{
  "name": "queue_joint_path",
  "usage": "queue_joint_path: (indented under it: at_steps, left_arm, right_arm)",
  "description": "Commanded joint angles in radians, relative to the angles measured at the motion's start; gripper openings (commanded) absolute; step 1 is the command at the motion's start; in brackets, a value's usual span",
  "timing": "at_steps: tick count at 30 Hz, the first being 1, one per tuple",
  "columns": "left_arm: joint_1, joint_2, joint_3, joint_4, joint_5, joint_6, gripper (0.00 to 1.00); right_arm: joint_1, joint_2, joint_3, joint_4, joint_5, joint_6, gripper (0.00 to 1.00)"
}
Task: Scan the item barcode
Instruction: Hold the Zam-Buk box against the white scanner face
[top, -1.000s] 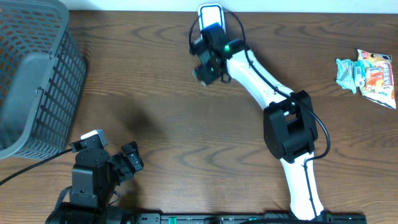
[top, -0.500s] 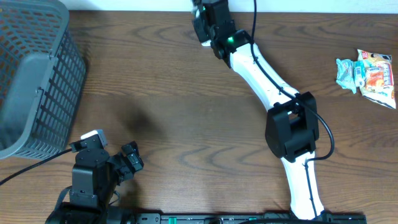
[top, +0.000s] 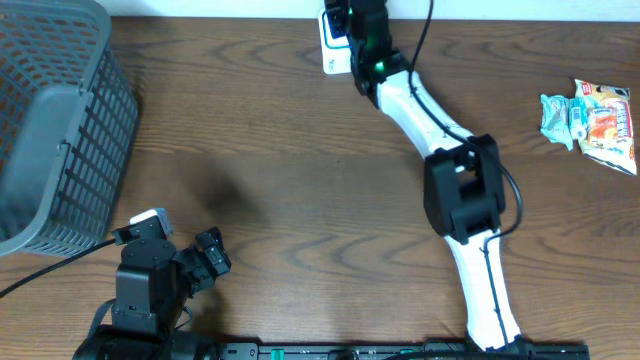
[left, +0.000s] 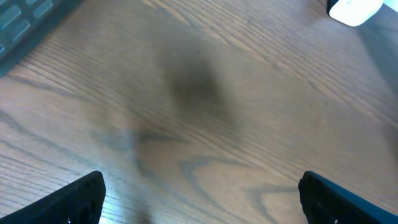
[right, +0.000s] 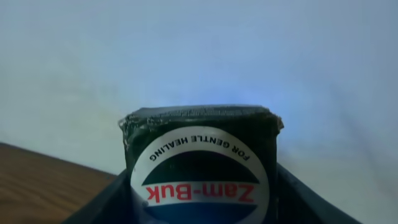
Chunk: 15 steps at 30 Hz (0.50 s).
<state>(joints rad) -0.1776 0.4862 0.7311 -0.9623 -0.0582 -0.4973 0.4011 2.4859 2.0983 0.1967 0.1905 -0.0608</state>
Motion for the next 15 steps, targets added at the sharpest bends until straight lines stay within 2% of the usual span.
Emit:
queue_joint_path:
  at_steps: [1,6,10,15]
  left_arm:
    - [0.002,-0.005,0.002,-0.002,-0.002,0.002,0.98]
    - [0.002,-0.004,0.002,-0.002,-0.002,0.002,0.98]
    - [0.002,-0.005,0.002,-0.002,-0.002,0.002,0.98]
    - [0.002,-0.005,0.002,-0.002,-0.002,0.002,0.98]
  right_arm:
    - [0.006,0.034,0.014,0.059,0.001,0.012,0.51]
    - [0.013,0.034,0.014,0.085,-0.011,0.016,0.52]
    - [0.013,0.034,0.014,0.009,-0.025,0.028,0.48]
    - [0.013,0.034,0.014,-0.057,-0.025,0.115,0.47]
